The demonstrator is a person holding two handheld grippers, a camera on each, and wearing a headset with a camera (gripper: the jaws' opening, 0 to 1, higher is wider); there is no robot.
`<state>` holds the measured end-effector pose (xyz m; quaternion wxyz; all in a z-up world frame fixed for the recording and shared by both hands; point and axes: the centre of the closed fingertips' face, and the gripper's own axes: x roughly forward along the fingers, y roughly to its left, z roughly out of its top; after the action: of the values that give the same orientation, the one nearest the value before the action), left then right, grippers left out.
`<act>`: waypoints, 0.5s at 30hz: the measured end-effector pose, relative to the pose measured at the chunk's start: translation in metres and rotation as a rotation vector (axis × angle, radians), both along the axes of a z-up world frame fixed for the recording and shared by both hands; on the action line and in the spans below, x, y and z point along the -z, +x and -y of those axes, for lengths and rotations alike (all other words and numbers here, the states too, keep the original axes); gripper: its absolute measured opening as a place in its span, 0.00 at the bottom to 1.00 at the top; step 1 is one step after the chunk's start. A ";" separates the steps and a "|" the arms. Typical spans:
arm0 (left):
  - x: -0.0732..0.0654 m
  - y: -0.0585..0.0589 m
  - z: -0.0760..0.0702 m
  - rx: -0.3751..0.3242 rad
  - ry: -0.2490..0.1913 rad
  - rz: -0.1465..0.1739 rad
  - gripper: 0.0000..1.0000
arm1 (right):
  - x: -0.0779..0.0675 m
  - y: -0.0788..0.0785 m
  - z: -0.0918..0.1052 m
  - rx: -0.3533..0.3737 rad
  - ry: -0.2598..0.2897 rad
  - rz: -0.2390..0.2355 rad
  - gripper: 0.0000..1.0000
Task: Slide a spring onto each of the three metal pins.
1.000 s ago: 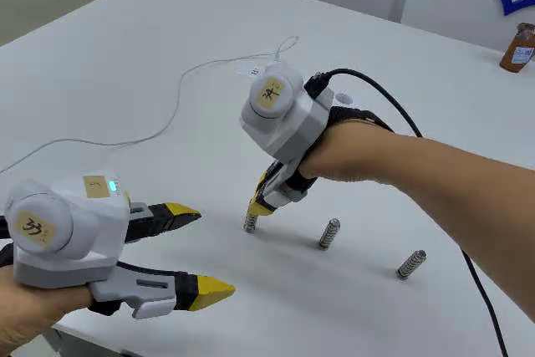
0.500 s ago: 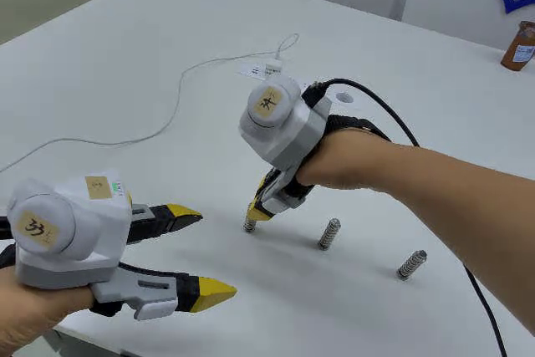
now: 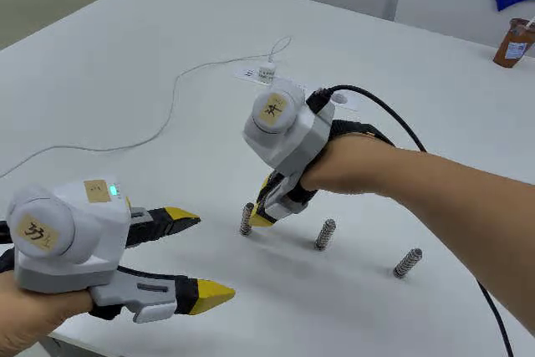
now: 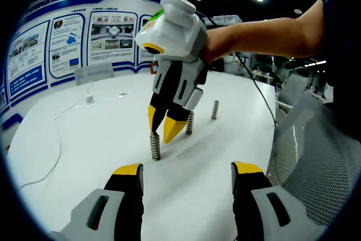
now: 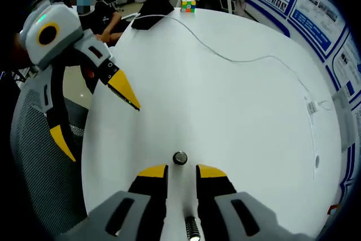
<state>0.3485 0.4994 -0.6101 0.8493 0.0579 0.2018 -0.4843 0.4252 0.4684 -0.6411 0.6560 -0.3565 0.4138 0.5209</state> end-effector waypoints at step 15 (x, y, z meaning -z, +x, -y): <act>0.000 0.001 0.006 0.013 0.018 0.000 0.65 | -0.001 0.001 0.041 0.068 0.036 0.024 0.30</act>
<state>0.3498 0.4935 -0.6101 0.8456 0.0668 0.2055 -0.4881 0.4263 0.4275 -0.6403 0.6845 -0.3366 0.4081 0.5016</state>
